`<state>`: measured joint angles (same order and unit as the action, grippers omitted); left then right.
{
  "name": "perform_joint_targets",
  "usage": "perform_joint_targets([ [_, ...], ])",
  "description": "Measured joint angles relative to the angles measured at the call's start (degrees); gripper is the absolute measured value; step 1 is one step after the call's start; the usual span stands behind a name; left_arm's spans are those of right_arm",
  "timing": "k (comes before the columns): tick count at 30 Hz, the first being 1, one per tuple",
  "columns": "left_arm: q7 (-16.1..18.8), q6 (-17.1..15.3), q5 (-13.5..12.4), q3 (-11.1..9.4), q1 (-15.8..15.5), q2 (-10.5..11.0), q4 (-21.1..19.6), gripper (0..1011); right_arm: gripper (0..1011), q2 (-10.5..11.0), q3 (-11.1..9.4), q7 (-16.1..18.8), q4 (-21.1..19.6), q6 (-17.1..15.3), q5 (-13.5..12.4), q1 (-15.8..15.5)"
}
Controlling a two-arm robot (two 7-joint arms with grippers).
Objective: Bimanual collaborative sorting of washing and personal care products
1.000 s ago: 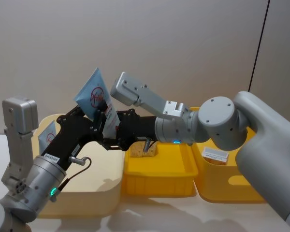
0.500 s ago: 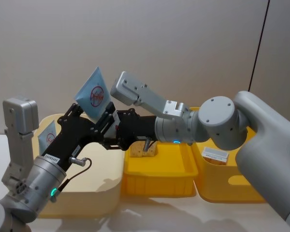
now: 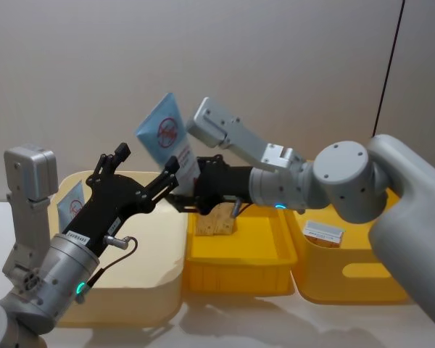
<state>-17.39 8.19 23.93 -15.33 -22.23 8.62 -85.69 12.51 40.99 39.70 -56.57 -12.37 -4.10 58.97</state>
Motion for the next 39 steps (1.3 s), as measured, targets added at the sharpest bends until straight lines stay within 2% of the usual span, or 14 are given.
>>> perform_joint_targets([
  [18,0.0,0.1,0.0,0.0,0.0,0.0,0.0,1003,652,4.3,-4.3,-7.0,-5.3,-7.9,1.6,-2.1],
  [27,0.0,0.1,0.0,0.0,0.0,0.0,0.0,1003,652,6.7,-7.6,-11.7,-8.1,-13.2,2.5,-3.3],
  [39,0.0,0.1,0.0,0.0,0.0,0.0,0.0,1003,652,8.8,-11.6,-16.8,-9.4,-19.5,3.5,-4.2],
])
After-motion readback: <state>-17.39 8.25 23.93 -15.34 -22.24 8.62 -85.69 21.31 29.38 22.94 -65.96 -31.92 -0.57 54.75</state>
